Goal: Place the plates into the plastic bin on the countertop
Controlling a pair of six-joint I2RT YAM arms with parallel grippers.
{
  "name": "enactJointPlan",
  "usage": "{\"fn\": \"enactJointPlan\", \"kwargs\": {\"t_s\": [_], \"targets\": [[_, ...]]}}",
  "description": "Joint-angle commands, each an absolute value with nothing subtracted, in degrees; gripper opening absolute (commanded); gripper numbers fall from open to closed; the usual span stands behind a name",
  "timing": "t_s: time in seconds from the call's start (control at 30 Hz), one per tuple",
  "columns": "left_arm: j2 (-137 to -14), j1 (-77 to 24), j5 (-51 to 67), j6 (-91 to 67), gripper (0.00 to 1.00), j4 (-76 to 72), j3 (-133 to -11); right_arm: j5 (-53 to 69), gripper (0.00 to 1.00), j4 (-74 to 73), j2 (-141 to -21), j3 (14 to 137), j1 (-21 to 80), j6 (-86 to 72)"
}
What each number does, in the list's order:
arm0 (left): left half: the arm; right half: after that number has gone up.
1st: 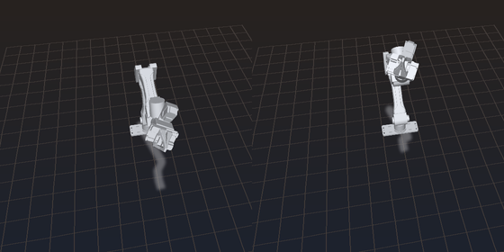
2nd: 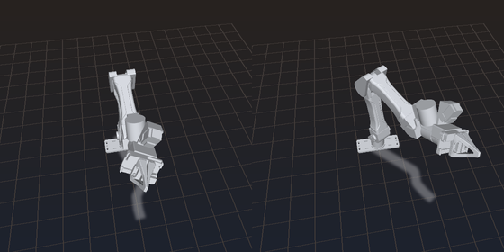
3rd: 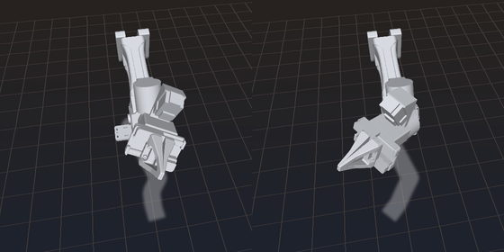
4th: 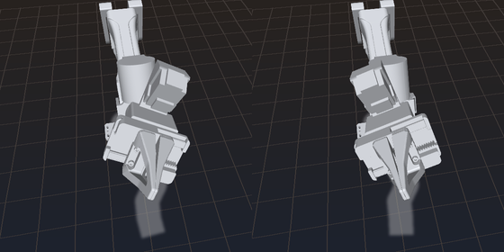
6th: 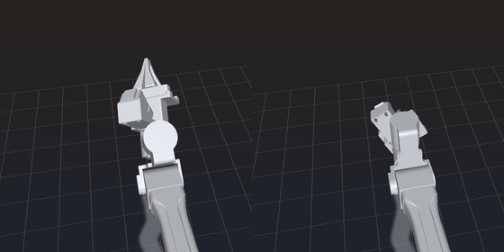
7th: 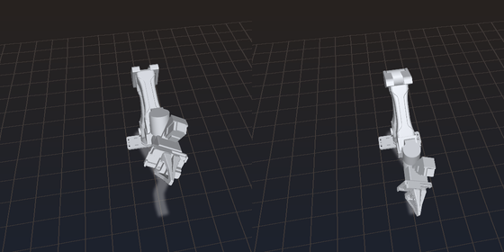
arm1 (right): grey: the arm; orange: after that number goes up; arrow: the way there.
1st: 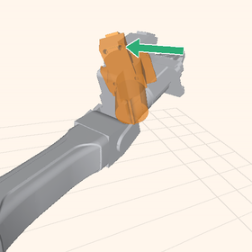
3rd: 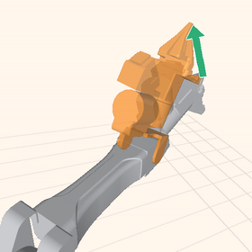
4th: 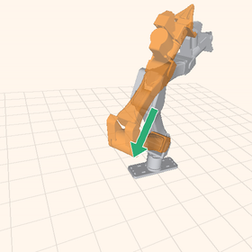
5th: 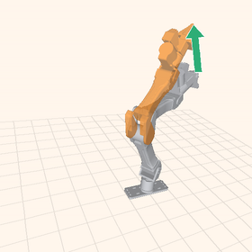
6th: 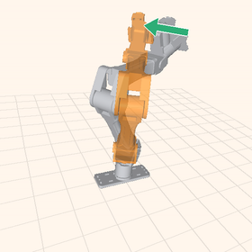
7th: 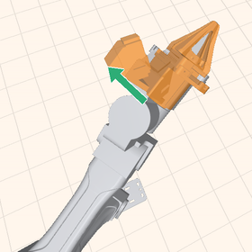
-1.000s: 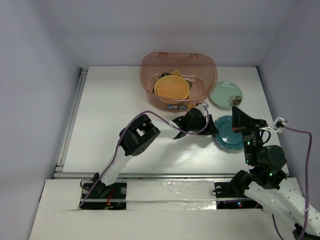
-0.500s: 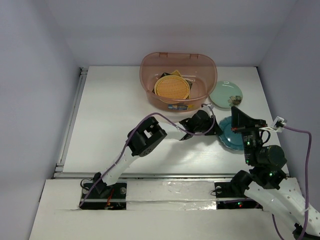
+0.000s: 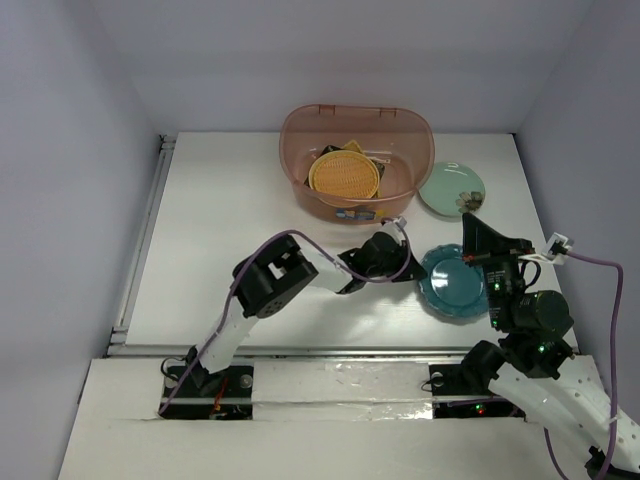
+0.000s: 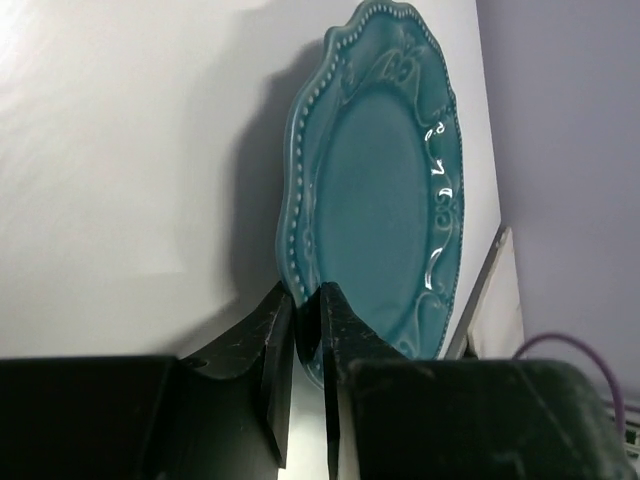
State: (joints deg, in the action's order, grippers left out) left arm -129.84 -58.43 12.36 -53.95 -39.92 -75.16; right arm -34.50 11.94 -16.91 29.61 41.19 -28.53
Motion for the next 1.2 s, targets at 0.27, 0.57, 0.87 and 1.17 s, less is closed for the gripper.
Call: {"fn": "enactJointPlan", "kwargs": {"t_s": [0.27,0.57,0.87,1.17], "targets": [[-106.01,-55.11,16.96,-53.96,0.0,-56.34,-51.6,-36.38,0.0,12.83,-16.7,30.32,40.87,-28.83],[-94.49,-47.38,22.05,-56.94,0.0,-61.6,-43.16,-37.26,0.0,13.36,-18.19,30.15,40.87,-29.0],[-86.84,-43.51,26.19,-57.22,0.0,-60.82,-43.76,-37.79,0.0,13.54,-18.11,29.88,40.87,-28.83],[-81.21,-37.89,28.13,-57.04,0.0,-60.47,-50.08,-39.2,0.0,13.62,-13.71,28.65,40.87,-29.18]]}}
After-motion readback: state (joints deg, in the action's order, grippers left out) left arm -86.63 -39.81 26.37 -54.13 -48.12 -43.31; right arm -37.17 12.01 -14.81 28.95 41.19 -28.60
